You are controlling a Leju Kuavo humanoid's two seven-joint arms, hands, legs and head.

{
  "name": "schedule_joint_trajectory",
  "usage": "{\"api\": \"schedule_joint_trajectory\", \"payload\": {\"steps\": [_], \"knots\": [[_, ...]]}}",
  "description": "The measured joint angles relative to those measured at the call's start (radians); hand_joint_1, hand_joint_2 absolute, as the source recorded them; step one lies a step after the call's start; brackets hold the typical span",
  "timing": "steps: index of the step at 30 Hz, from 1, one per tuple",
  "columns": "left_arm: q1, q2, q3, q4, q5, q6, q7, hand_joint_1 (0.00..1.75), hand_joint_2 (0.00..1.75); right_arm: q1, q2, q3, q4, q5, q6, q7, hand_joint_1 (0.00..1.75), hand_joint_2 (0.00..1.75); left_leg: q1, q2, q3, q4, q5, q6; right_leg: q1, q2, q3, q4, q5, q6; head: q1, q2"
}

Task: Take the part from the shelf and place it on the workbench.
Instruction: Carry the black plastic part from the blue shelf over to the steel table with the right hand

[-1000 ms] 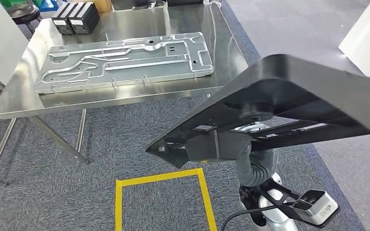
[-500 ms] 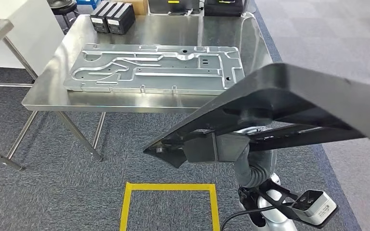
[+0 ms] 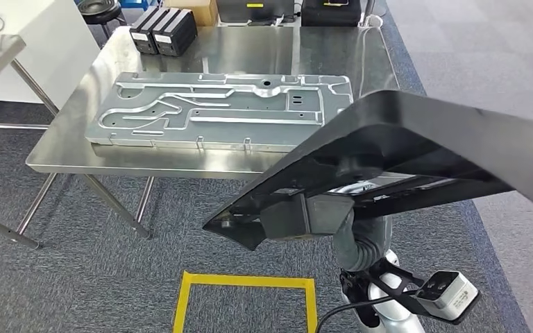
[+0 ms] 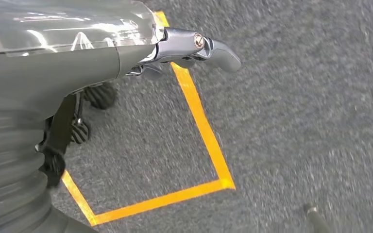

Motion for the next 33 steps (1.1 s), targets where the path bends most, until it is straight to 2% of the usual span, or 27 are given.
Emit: {"api": "schedule_joint_trajectory", "payload": {"steps": [1, 2, 3, 4, 6, 7, 8, 10, 12, 13, 14, 16, 17, 18, 19, 21, 23, 26, 28, 29, 31, 32, 33], "knots": [[0.0, 0.0, 0.0, 0.0, 0.0, 0.0, 0.0, 0.0, 1.75, 0.001, 0.001, 0.0, 0.0, 0.0, 0.0, 0.0, 1.75, 1.75, 0.0, 0.003, -0.043, 0.053, -0.025, -0.002, 0.001, -0.001, 0.007, 0.0, -0.007, -0.002, 0.0, 0.0], [0.002, -0.001, 0.0, 0.0, 0.0, -0.001, 0.0, 0.0, 1.75, 0.001, 0.001, 0.0, 0.0, 0.001, -0.001, 0.0, 1.75, 1.75, 0.0, 0.004, -0.069, 0.073, -0.038, -0.002, 0.003, -0.001, 0.015, 0.0, -0.014, -0.003, 0.0, 0.0], [0.003, -0.001, 0.0, 0.0, 0.0, -0.002, 0.0, 0.0, 1.75, 0.001, 0.001, 0.0, 0.001, 0.001, -0.002, 0.0, 1.75, 1.75, 0.0, 0.004, -0.079, 0.061, -0.031, 0.001, 0.004, -0.001, 0.025, 0.0, -0.022, -0.003, 0.0, 0.0], [0.004, -0.002, 0.0, 0.0, 0.0, -0.003, 0.0, 0.0, 1.75, 0.001, 0.002, 0.0, 0.001, 0.001, -0.002, 0.0, 1.75, 1.75, -0.001, 0.005, -0.072, 0.016, 0.0, 0.006, 0.005, -0.002, 0.035, 0.0, -0.03, -0.003, 0.0, 0.0], [0.005, -0.002, 0.0, 0.0, 0.0, -0.006, -0.001, 0.0, 1.75, 0.0, 0.002, 0.0, 0.001, 0.001, -0.003, 0.0, 1.75, 1.75, -0.005, 0.012, -0.033, -0.114, 0.085, 0.02, 0.008, -0.002, 0.055, 0.0, -0.043, 0.002, 0.0, 0.0], [0.004, -0.001, 0.0, 0.0, 0.0, -0.007, -0.001, 0.0, 1.75, 0.0, 0.002, 0.0, 0.001, 0.0, -0.004, 0.0, 1.75, 1.75, -0.009, 0.017, -0.018, -0.157, 0.1, 0.025, 0.01, -0.001, 0.061, -0.001, -0.05, 0.007, 0.0, 0.0], [0.003, -0.001, 0.0, 0.0, -0.001, -0.008, -0.001, 0.0, 1.75, -0.001, 0.002, 0.0, 0.002, 0.0, -0.005, 0.0, 1.75, 1.75, -0.012, 0.021, -0.009, -0.182, 0.102, 0.029, 0.011, -0.001, 0.067, -0.002, -0.055, 0.013, 0.0, 0.0], [0.003, -0.001, 0.0, 0.0, -0.002, -0.01, -0.002, 0.0, 1.75, -0.001, 0.002, 0.0, 0.002, 0.0, -0.005, 0.0, 1.75, 1.75, -0.011, 0.02, 0.002, -0.192, 0.092, 0.04, 0.013, -0.001, 0.076, 0.006, -0.055, 0.029, 0.0, 0.0], [0.004, -0.001, 0.0, 0.0, -0.001, -0.011, -0.003, 0.0, 1.75, -0.003, 0.002, -0.001, 0.002, 0.0, -0.005, 0.0, 1.75, 1.75, -0.007, 0.016, 0.023, -0.2, 0.111, 0.052, 0.012, -0.001, 0.076, 0.038, -0.064, 0.041, 0.0, 0.0], [0.003, -0.001, 0.0, 0.0, 0.0, -0.011, -0.003, 0.0, 1.75, -0.004, 0.002, -0.001, 0.002, 0.0, -0.005, 0.0, 1.75, 1.75, -0.006, 0.015, 0.032, -0.201, 0.115, 0.057, 0.012, -0.001, 0.061, 0.073, -0.081, 0.043, 0.0, 0.0], [0.002, -0.001, 0.0, 0.0, 0.001, -0.011, -0.003, 0.0, 1.75, -0.004, 0.002, -0.001, 0.002, 0.0, -0.005, 0.0, 1.75, 1.75, -0.006, 0.015, 0.037, -0.201, 0.112, 0.06, 0.011, 0.0, 0.032, 0.125, -0.104, 0.044, 0.0, 0.0], [0.001, -0.001, 0.0, 0.0, 0.0, -0.011, -0.003, 0.0, 1.75, -0.003, 0.002, -0.002, 0.002, 0.0, -0.005, 0.0, 1.75, 1.75, -0.009, 0.012, 0.042, -0.201, 0.103, 0.065, 0.011, 0.0, -0.05, 0.24, -0.155, 0.046, 0.0, 0.0], [0.002, -0.002, 0.0, 0.0, 0.0, -0.011, -0.003, 0.0, 1.75, -0.002, 0.002, -0.002, 0.002, 0.0, -0.005, 0.0, 1.75, 1.75, -0.01, 0.01, 0.046, -0.201, 0.097, 0.065, 0.011, 0.0, -0.081, 0.27, -0.167, 0.046, 0.0, 0.0], [0.003, -0.002, 0.0, 0.0, 0.0, -0.011, -0.003, 0.0, 1.75, -0.002, 0.002, -0.002, 0.002, 0.0, -0.005, 0.0, 1.75, 1.75, -0.012, 0.008, 0.053, -0.2, 0.091, 0.065, 0.011, 0.0, -0.097, 0.268, -0.161, 0.045, 0.0, 0.0], [0.003, -0.002, 0.0, 0.0, 0.0, -0.011, -0.003, 0.0, 1.75, -0.001, 0.002, -0.002, 0.002, 0.0, -0.005, 0.0, 1.75, 1.75, -0.013, 0.005, 0.063, -0.2, 0.083, 0.065, 0.012, 0.0, -0.095, 0.231, -0.134, 0.043, 0.0, 0.0], [0.003, -0.004, -0.001, 0.001, 0.0, -0.011, -0.003, 0.0, 1.75, -0.001, 0.001, -0.002, 0.002, 0.0, -0.007, 0.0, 1.75, 1.75, -0.015, 0.001, 0.086, -0.2, 0.066, 0.061, 0.017, 0.002, -0.066, 0.112, -0.045, 0.033, 0.0, 0.0], [0.002, -0.007, -0.001, 0.001, 0.0, -0.011, -0.004, 0.0, 1.75, 0.0, 0.001, -0.001, 0.001, 0.001, -0.012, 0.0, 1.75, 1.75, -0.017, -0.003, 0.099, -0.204, 0.053, 0.053, 0.024, 0.005, -0.044, 0.03, 0.012, 0.023, 0.0, 0.0], [0.002, -0.008, -0.001, 0.001, 0.0, -0.011, -0.006, 0.0, 1.75, -0.001, 0.001, 0.0, -0.002, 0.002, -0.019, 0.0, 1.75, 1.75, -0.017, -0.003, 0.106, -0.19, 0.057, 0.037, 0.024, 0.008, -0.021, -0.003, 0.022, 0.007, 0.0, 0.0], [0.001, -0.009, -0.001, 0.001, 0.0, -0.01, -0.007, 0.0, 1.75, -0.003, 0.001, 0.001, -0.004, 0.001, -0.016, 0.0, 1.75, 1.75, -0.016, 0.001, 0.086, -0.134, 0.056, 0.028, 0.019, 0.006, 0.006, -0.019, 0.015, -0.003, 0.0, 0.0], [0.001, -0.009, -0.001, 0.001, -0.001, -0.01, -0.008, 0.0, 1.75, -0.004, 0.001, 0.002, -0.006, 0.0, -0.012, 0.0, 1.75, 1.75, -0.013, 0.003, 0.059, -0.087, 0.042, 0.023, 0.016, 0.005, 0.017, -0.023, 0.011, -0.006, 0.0, 0.0], [0.001, -0.009, -0.001, 0.002, -0.002, -0.007, -0.01, 0.0, 1.75, -0.005, 0.002, 0.005, -0.009, -0.001, -0.004, 0.0, 1.75, 1.75, -0.006, 0.004, -0.015, 0.02, -0.007, 0.012, 0.014, 0.004, 0.03, -0.025, -0.002, -0.008, 0.0, 0.0], [0.002, -0.009, 0.0, 0.002, -0.002, -0.006, -0.01, 0.0, 1.75, -0.005, 0.003, 0.006, -0.01, -0.001, -0.003, 0.0, 1.75, 1.75, -0.002, 0.005, -0.047, 0.055, -0.026, 0.006, 0.012, 0.004, 0.037, -0.025, -0.009, -0.006, 0.0, 0.0], [0.004, -0.008, 0.0, 0.002, -0.003, -0.005, -0.011, 0.0, 1.75, -0.006, 0.004, 0.006, -0.013, -0.001, -0.004, 0.0, 1.75, 1.75, 0.003, 0.005, -0.066, 0.063, -0.029, 0.0, 0.011, 0.004, 0.046, -0.025, -0.017, -0.004, 0.0, 0.0]]}}
